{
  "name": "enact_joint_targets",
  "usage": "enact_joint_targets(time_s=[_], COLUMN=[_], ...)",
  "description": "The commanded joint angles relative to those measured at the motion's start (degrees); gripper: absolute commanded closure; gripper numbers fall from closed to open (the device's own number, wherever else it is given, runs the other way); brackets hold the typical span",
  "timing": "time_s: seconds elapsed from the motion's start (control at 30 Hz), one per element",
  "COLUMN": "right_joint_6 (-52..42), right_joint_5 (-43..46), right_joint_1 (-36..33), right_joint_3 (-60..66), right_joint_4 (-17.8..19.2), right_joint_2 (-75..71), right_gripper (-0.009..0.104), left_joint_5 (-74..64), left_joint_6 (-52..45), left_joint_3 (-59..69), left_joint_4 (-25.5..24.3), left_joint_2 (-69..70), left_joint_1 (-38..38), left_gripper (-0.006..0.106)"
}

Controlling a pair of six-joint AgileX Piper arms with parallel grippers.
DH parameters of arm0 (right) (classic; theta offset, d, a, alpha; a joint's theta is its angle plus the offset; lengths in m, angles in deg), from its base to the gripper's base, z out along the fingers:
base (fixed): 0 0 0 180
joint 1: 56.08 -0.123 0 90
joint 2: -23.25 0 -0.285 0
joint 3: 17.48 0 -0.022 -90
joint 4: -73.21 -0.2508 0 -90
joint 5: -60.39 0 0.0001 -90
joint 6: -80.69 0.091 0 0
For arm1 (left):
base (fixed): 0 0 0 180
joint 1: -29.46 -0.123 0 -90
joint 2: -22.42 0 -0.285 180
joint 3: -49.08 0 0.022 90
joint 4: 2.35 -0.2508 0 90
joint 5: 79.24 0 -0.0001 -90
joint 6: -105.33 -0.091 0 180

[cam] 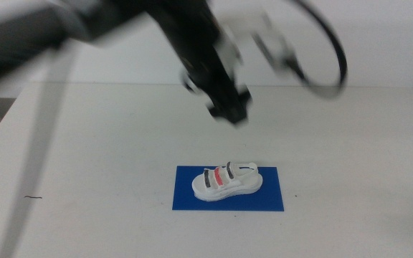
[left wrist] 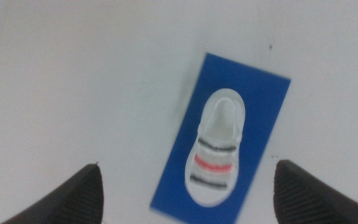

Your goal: Use one arm to grab the shoe from the table and place it on the mat.

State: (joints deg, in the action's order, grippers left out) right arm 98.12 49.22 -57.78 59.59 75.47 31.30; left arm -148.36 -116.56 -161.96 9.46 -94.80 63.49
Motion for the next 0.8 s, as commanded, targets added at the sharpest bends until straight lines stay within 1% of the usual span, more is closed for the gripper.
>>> enact_joint_targets(time_s=[0.0,0.13,0.3,0.4,0.53,0.67,0.77], right_joint_6=[-0.2,-0.2,-0.2,-0.2,-0.2,-0.2,-0.2], right_joint_5=[0.53,0.53,0.53,0.53,0.53,0.53,0.53], right_joint_1=[-0.1,-0.1,-0.1,-0.1,-0.1,-0.1,-0.1], right_joint_3=[0.14,0.14,0.14,0.14,0.14,0.14,0.14], right_joint_4=[0.54,0.54,0.54,0.54,0.54,0.54,0.54], right_joint_2=[-0.27,-0.27,-0.27,-0.27,-0.27,-0.27,-0.27], right_gripper=[0.016,0.016,0.016,0.016,0.016,0.016,0.016], left_joint_5=[-0.85,0.95,17.59,27.84,40.86,52.36,57.78], left_joint_6=[4.24,9.73,20.15,21.69,27.31,27.79,28.1], left_joint_3=[3.5,17.27,38.34,48.35,61.94,72.83,79.42], left_joint_4=[1.71,1.55,2.21,2.21,2.21,1.98,1.98], left_joint_2=[8.25,22.6,42.13,53.11,64.39,74.12,80.74], left_joint_1=[-2.49,-8.16,-15.21,-18.42,-21.91,-23.89,-24.35], left_gripper=[0.007,0.007,0.007,0.007,0.007,0.007,0.007])
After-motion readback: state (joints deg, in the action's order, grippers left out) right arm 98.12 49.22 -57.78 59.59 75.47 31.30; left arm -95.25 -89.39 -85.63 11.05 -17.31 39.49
